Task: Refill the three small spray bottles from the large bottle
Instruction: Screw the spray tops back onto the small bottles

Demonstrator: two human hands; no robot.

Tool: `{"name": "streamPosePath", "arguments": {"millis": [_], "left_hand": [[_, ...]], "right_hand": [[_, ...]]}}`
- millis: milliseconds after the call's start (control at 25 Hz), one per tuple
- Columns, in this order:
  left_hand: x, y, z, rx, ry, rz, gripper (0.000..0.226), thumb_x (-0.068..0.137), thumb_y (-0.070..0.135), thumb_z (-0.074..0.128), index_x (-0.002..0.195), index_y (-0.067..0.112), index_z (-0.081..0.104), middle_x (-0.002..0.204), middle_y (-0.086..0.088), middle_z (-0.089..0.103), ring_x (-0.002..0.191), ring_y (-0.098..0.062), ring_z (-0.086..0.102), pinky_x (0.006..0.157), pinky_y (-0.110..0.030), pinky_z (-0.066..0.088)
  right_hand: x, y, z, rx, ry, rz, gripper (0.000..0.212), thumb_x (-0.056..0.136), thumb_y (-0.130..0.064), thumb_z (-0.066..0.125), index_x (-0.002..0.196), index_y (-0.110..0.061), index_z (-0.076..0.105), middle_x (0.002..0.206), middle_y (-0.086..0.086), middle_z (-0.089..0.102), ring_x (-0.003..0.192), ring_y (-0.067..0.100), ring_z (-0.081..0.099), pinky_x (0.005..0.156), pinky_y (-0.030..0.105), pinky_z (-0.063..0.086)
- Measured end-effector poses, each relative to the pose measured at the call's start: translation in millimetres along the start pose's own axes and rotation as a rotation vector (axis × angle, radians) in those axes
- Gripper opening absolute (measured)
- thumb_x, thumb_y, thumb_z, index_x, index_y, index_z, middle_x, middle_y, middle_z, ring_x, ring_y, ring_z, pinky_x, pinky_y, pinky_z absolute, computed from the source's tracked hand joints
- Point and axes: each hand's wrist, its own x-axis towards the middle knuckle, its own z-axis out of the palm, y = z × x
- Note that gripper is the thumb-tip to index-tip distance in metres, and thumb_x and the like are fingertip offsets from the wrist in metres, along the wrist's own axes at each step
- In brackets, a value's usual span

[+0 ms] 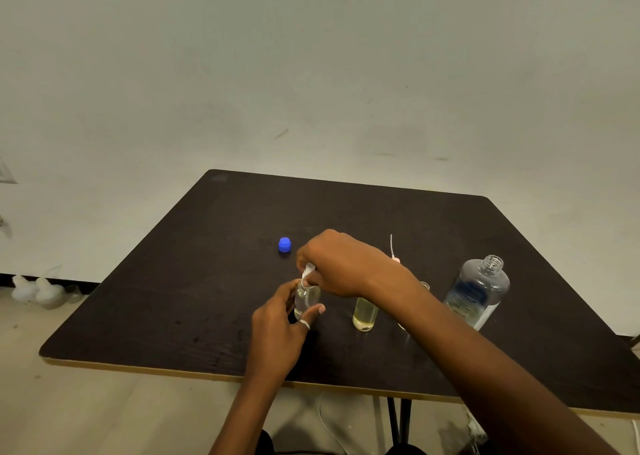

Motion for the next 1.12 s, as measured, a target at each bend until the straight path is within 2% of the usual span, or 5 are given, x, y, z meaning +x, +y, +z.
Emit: {"name": "streamPosePath", "arguments": {"millis": [360,480,600,800,1120], "left_hand": [[-0.3,1.9,0.0,0.03,0.005,0.014,0.042,0.078,0.036,0.08,0.11,0.044,0.055,0.092,0.028,0.067,0.091,0.014,0.063,0.075,-0.006,0.05],[0.0,2.2,-0.3,0.031,0.005,0.013,0.044,0.077,0.035,0.08,0.112,0.044,0.054,0.095,0.028,0.065,0.095,0.015,0.061,0.074,-0.003,0.048],[0.3,1.2,-0.2,0.008,0.003,0.029,0.046,0.078,0.032,0.081,0.114,0.044,0.055,0.098,0.028,0.067,0.096,0.013,0.063,0.076,-0.003,0.047],[0.5,0.6,-0.3,0.002,-0.006,0.022,0.048,0.078,0.031,0.08,0.117,0.043,0.054,0.097,0.031,0.064,0.097,0.017,0.061,0.075,-0.001,0.046],[0.9,-2.8,0.5,0.038,-0.001,0.011,0.05,0.077,0.036,0.08,0.122,0.038,0.057,0.1,0.027,0.064,0.097,0.011,0.062,0.074,-0.004,0.047]], "right_hand": [[0.9,-7.4,5.0,-0.213,0.05,0.118,0.045,0.094,-0.056,0.048,0.079,-0.014,0.047,0.064,0.001,0.042,0.055,0.015,0.047,0.048,0.029,0.033],[-1.4,-5.1,4.8,-0.123,0.028,0.065,0.033,0.093,-0.047,0.055,0.099,-0.016,0.06,0.089,0.005,0.063,0.075,0.019,0.06,0.062,0.034,0.05],[-4.9,0.1,-1.4,0.025,-0.058,-0.008,0.032,0.089,-0.026,0.063,0.121,-0.025,0.06,0.118,0.005,0.062,0.104,0.023,0.06,0.085,0.043,0.054],[-4.1,0.3,-3.9,0.029,-0.078,-0.028,0.029,0.087,-0.011,0.063,0.114,-0.024,0.065,0.114,0.006,0.064,0.099,0.022,0.062,0.086,0.042,0.054],[-6.4,-3.5,7.6,-0.042,0.019,0.036,0.019,0.094,-0.025,0.056,0.098,-0.008,0.061,0.094,0.01,0.062,0.079,0.024,0.06,0.068,0.035,0.051]]}}
